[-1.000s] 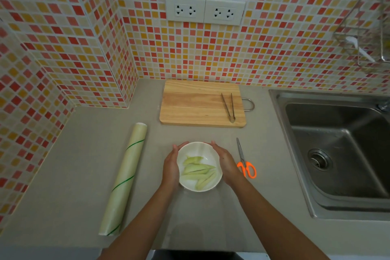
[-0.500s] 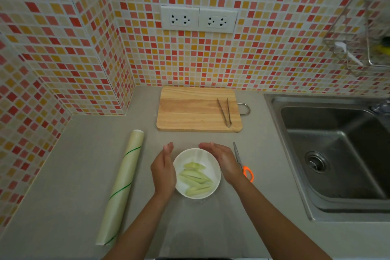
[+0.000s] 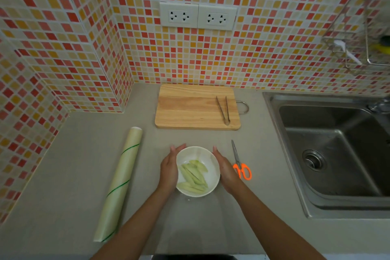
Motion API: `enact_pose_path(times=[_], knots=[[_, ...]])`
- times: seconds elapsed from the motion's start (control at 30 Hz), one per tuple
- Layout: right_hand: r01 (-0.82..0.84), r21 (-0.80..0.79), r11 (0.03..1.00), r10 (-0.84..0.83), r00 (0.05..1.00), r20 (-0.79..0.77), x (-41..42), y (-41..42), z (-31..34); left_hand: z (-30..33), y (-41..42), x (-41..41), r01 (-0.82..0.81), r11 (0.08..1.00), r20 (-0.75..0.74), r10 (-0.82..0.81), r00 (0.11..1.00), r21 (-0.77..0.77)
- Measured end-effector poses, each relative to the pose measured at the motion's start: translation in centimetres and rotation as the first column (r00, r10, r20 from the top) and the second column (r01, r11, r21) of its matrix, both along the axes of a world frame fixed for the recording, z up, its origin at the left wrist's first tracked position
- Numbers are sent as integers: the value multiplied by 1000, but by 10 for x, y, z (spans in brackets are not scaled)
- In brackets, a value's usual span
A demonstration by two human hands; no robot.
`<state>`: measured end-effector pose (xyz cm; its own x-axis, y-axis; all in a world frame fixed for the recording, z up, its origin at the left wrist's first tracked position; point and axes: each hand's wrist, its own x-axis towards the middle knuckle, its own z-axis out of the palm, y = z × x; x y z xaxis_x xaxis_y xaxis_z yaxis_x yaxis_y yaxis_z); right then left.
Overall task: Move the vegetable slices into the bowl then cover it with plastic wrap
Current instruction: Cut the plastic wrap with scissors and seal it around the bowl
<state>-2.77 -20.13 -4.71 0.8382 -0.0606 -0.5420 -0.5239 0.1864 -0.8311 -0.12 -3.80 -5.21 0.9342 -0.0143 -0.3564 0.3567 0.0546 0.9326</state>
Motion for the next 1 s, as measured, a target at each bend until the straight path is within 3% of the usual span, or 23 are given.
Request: enact_pose_path(times=[0.1, 0.2, 0.27, 0.43, 0.5, 0.63, 0.77, 0.87, 1.0], knots=[[68, -60, 996, -63, 995, 84, -1, -8, 2, 10, 3, 22, 121, 989, 65, -127, 990, 82], [194, -4, 981, -192, 972, 138, 7, -12, 3, 14, 4, 19, -106, 980, 166, 78, 983, 169], [193, 38, 980, -196, 971, 134, 13, -10, 5, 10, 0, 0, -281, 950, 182, 255, 950, 135], [106, 117, 987, -118, 988, 102, 17, 5, 2, -4, -18, -31, -312, 942, 86, 303, 949, 128], [89, 137, 987, -102, 990, 95, 14, 7, -1, -3, -16, -26, -328, 943, 63, 325, 944, 60], [87, 266, 960, -97, 995, 25, 7, 9, -2, -4, -14, -19, -310, 951, 25, 310, 950, -6], [83, 392, 916, -122, 990, 76, 4, 6, 0, -4, -8, -9, -264, 965, 23, 264, 964, -5], [125, 419, 899, -173, 982, 79, 4, 6, 5, 3, -7, 1, -181, 983, 33, 181, 983, -15], [73, 404, 912, -119, 989, 90, 7, 5, 8, 21, -5, 16, -60, 998, 74, 60, 995, -4]])
